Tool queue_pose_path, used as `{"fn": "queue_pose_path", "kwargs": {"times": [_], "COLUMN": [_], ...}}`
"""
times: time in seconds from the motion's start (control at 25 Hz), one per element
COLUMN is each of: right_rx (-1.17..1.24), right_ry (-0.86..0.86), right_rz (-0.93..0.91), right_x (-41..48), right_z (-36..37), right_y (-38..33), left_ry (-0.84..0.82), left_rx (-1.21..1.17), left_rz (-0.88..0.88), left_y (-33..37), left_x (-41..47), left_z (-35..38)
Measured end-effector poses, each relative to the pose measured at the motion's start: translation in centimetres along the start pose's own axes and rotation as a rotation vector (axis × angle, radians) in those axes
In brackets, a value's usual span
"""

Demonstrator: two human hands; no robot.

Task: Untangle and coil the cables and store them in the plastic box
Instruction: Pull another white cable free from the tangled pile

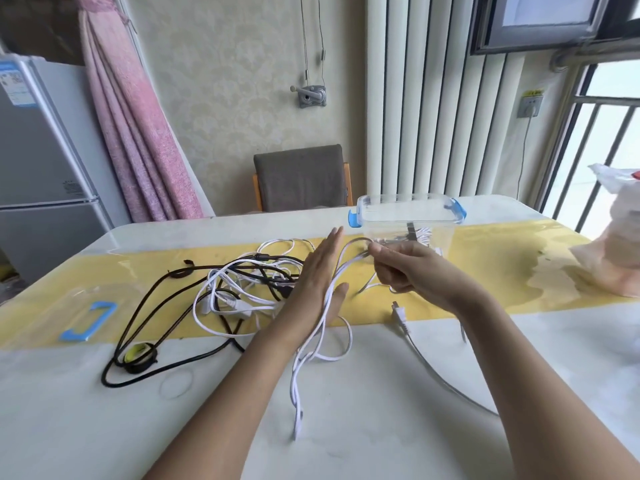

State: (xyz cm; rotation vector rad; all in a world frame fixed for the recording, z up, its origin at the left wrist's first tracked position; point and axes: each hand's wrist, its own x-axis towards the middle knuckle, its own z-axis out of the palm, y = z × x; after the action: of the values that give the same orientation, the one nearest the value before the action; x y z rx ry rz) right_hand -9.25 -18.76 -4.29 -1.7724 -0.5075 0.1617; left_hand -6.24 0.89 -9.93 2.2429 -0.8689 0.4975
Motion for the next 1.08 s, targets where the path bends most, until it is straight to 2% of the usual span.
{"fn": "queue_pose_path", "kwargs": {"times": [0.12, 0.2, 0.28, 0.48, 0.64, 0.72, 0.8, 0.84, 0.88, 0.96, 1.0, 1.08], "right_rx": [-0.045, -0.053, -0.051, -0.012, 0.139, -0.064, -0.368, -0.492, -0.604, -0.823, -0.927, -1.122], "right_ry": [-0.107, -0.080, 0.029, 0.262, 0.686, 0.879, 0.935, 0.893, 0.822, 0.671, 0.614, 0.533], "right_rz": [0.022, 0.022, -0.001, -0.100, -0.077, 0.025, 0.190, 0.286, 0.377, 0.496, 0.512, 0.503], "right_x": [-0.1, -0.2, -0.4, -0.6, -0.8, -0.6, -0.2, 0.0, 0.1, 0.4, 0.5, 0.7], "right_z": [0.3, 0.0, -0.7, -1.6, -3.7, -4.3, -4.5, -4.5, -4.5, -4.1, -3.7, -2.4], "right_y": [-0.6, -0.6, -0.5, -1.1, -1.0, -0.2, 1.2, 1.9, 2.6, 3.9, 4.1, 4.1], "left_ry": [-0.105, -0.046, 0.176, 0.802, 1.209, 1.289, 1.277, 1.206, 1.102, 0.857, 0.795, 0.682], "left_rx": [-0.218, -0.432, -0.545, -0.861, -1.133, -1.134, -0.981, -0.816, -0.587, 0.018, 0.262, 0.478], "left_rz": [-0.139, -0.284, -0.380, -0.459, -0.697, -0.772, -0.812, -0.852, -0.903, -0.951, -0.825, -0.401], "left_y": [1.0, 1.5, 1.2, -2.0, -6.6, -7.5, -7.5, -7.0, -6.9, -6.4, -5.9, -4.1], "left_x": [0.2, 0.3, 0.5, -0.7, -3.3, -3.9, -3.8, -3.7, -3.6, -3.5, -3.5, -2.6], "left_z": [0.5, -0.7, -3.4, -9.9, -13.2, -13.6, -13.2, -12.8, -12.3, -11.1, -10.5, -8.5]}}
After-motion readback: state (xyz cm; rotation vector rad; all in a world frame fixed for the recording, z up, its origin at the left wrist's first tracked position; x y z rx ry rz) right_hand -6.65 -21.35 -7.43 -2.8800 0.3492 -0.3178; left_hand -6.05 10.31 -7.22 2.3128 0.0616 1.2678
